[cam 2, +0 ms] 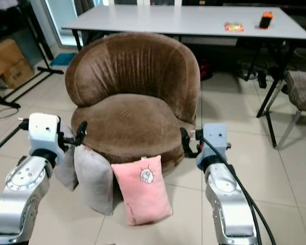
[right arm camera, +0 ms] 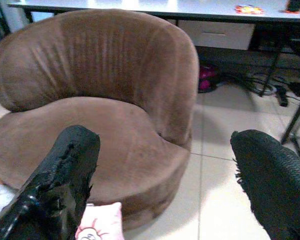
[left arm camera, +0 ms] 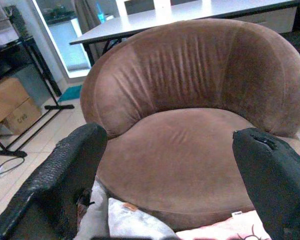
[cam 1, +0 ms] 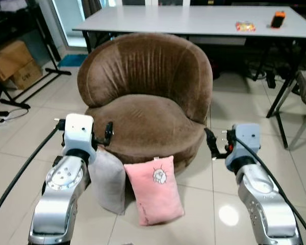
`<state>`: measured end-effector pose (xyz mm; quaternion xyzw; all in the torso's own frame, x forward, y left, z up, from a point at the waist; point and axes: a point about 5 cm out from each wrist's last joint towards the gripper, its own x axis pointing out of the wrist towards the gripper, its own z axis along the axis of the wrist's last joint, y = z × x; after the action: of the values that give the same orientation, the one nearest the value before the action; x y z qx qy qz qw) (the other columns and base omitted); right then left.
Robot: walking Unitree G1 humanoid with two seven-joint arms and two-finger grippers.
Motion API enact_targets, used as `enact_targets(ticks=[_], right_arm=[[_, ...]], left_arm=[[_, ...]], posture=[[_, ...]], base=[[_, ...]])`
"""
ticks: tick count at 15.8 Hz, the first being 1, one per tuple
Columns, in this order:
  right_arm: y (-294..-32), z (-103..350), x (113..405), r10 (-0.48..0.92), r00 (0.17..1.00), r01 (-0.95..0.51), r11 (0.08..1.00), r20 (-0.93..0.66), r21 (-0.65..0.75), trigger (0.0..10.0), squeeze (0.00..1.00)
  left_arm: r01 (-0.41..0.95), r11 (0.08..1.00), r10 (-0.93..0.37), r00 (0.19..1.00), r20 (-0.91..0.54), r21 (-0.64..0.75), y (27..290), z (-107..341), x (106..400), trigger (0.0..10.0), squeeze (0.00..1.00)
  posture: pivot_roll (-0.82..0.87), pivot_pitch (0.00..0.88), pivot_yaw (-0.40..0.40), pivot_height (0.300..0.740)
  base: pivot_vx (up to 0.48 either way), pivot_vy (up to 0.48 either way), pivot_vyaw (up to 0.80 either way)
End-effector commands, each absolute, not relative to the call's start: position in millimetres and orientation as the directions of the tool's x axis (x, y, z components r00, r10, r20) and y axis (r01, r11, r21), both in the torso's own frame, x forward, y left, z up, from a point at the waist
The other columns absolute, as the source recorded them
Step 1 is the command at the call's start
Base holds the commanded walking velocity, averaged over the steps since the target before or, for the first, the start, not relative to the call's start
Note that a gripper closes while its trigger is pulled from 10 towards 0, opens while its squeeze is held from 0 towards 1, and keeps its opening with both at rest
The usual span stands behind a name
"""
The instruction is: Move the pillow to the sofa from floor
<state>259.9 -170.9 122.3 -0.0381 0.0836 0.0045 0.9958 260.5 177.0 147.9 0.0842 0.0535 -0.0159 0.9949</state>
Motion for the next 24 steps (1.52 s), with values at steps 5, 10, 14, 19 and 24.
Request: enact_targets(ticks=[5, 10, 14, 19, 24], right_arm=[[-173.7, 121.2, 261.8, -0.03, 0.985, 0.016, 0.997, -0.173, -0.081, 10.0, 0.91], [-175.7, 121.2, 262.7, -0.048, 0.984, 0.033, 0.996, -0.172, -0.085, 10.0, 0.52], [-176.2, 121.4, 263.2, -0.054, 0.984, 0.04, 0.995, -0.17, -0.087, 10.0, 0.0], [-177.2, 121.5, 264.5, -0.063, 0.983, 0.049, 0.995, -0.171, -0.09, 10.0, 0.0], [-176.2, 124.9, 266.1, -0.051, 0.988, 0.04, 0.996, -0.148, -0.079, 10.0, 0.0]], left_arm=[[0.036, 0.985, -0.019, 0.995, -0.1, 0.169, 178.4, 150.3, 263.9, 10.0, 0.0], [0.038, 0.985, -0.021, 0.995, -0.1, 0.166, 178.5, 150.4, 264.4, 10.0, 0.04], [0.037, 0.985, -0.021, 0.995, -0.098, 0.167, 178.7, 150.5, 265.1, 10.0, 0.03], [0.035, 0.985, -0.02, 0.995, -0.095, 0.168, 178.6, 150.5, 266.8, 10.0, 0.03], [0.031, 0.985, -0.016, 0.996, -0.088, 0.17, 178.8, 150.7, 268.3, 10.0, 0.03]], posture=[[-0.14, 0.0, 0.082, 0.74], [-0.14, 0.0, 0.084, 0.74], [-0.14, 0.0, 0.086, 0.74], [-0.15, 0.0, 0.089, 0.74], [-0.15, 0.0, 0.089, 0.74]], base=[[0.208, 0.0, 0.0], [0.317, 0.0, 0.0], [0.331, 0.0, 0.0], [0.329, 0.0, 0.0], [0.325, 0.0, 0.0]])
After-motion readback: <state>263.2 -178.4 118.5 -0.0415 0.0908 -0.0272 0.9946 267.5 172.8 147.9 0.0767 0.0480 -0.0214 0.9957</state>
